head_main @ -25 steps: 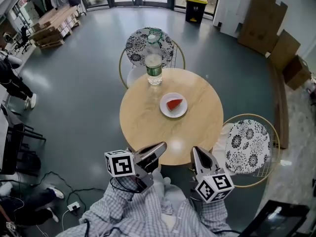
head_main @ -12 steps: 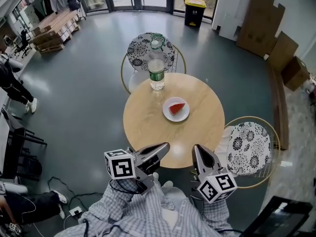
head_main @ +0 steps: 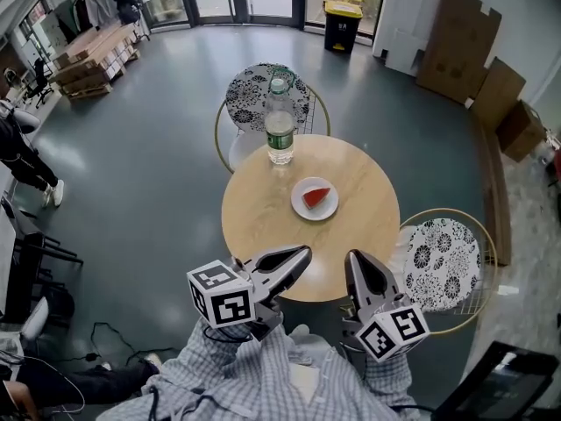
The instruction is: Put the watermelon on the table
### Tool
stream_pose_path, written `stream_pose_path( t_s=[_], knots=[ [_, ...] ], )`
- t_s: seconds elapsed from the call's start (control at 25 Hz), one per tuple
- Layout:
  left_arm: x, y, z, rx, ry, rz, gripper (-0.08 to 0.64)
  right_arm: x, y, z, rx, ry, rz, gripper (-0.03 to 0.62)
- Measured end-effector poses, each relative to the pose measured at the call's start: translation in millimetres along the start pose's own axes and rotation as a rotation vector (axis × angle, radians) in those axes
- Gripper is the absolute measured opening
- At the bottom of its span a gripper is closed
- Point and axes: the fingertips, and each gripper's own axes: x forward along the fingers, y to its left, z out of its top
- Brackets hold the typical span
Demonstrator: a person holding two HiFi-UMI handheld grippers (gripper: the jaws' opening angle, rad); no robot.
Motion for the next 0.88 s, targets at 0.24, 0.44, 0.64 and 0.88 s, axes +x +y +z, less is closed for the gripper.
stream_pose_path(
  t_s=[0.24,0.44,0.64,0.88],
  knots=[
    [-2,3,-12,0.090,0.055,0.025,0.006,2,6,0,0.005,-0.008,0.004,0.008],
    [-4,6,-15,0.094,0.065,0.021,0.006,4,9,-5,0.000,0.001,0.005,0.008],
    [-7,8,-14,0.103,0.073,0.019,0.006,7,14,-7,0.002,0.007,0.005,0.008],
    [-10,12,-15,0.099,0.079,0.015,0.006,10,17,-10,0.002,0.011,0.006,0.008]
  ],
)
